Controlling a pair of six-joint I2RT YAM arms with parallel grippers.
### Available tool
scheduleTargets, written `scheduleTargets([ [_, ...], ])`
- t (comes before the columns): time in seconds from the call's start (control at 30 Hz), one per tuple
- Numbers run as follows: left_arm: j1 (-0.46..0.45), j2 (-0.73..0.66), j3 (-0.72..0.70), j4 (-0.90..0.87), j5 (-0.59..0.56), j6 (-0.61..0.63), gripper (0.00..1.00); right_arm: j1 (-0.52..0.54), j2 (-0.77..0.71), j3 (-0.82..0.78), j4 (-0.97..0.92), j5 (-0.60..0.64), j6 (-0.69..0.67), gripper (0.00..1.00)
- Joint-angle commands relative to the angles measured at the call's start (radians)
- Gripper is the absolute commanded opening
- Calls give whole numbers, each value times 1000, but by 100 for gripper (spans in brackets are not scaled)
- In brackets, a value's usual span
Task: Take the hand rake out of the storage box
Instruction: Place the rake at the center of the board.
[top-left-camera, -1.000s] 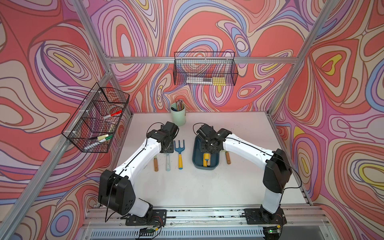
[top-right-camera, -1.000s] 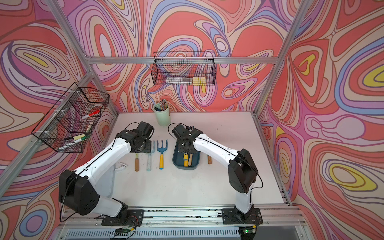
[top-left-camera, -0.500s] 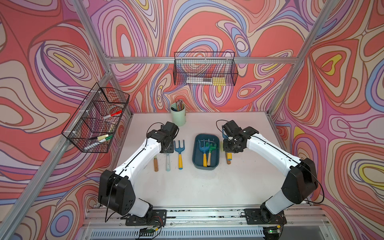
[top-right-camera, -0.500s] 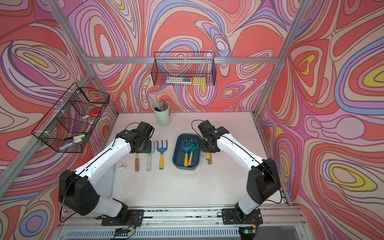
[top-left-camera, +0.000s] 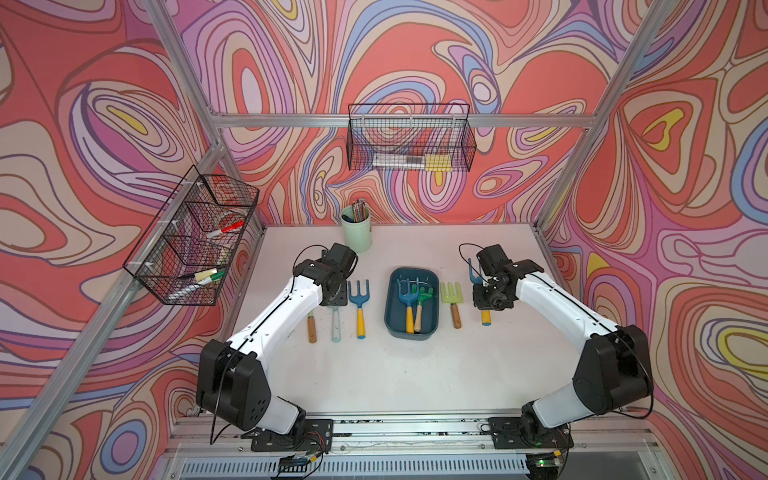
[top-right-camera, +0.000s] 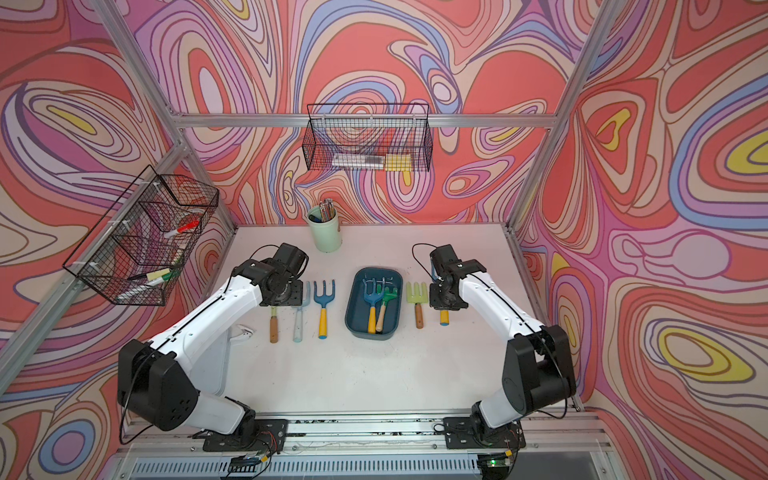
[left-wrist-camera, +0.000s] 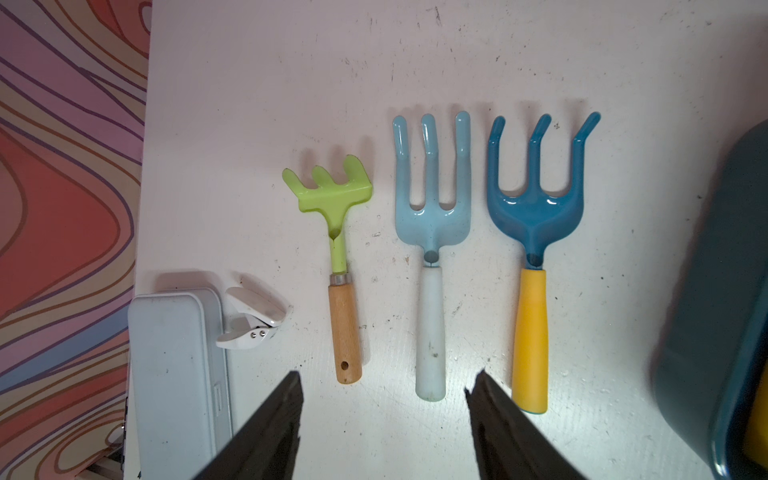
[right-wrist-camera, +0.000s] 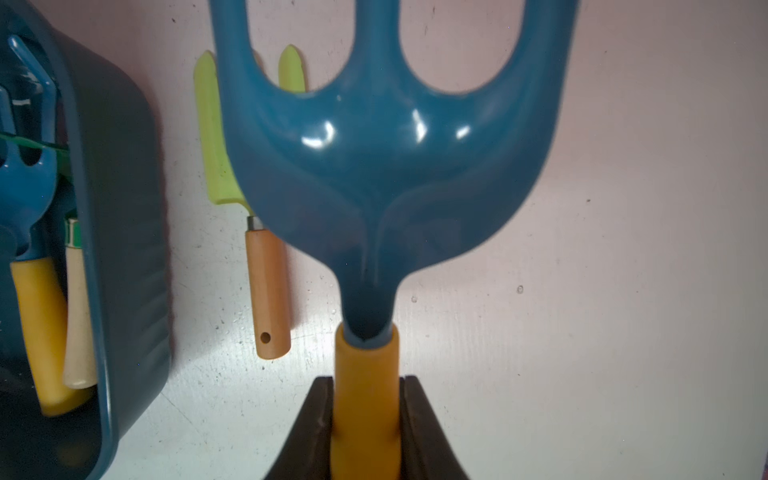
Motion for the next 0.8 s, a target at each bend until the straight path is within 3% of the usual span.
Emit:
scheduleTargets([
  [0.0, 3, -11, 13, -6, -1, 8, 67, -13, -8, -35, 67, -47, -70, 1],
  [0.27, 3, -27, 6, -11, -2, 8, 67, -41, 59, -51, 138, -42, -147, 2],
  [0.77, 2, -16, 41, -30, -19, 12, 67, -129, 108, -153, 231, -143, -125, 1],
])
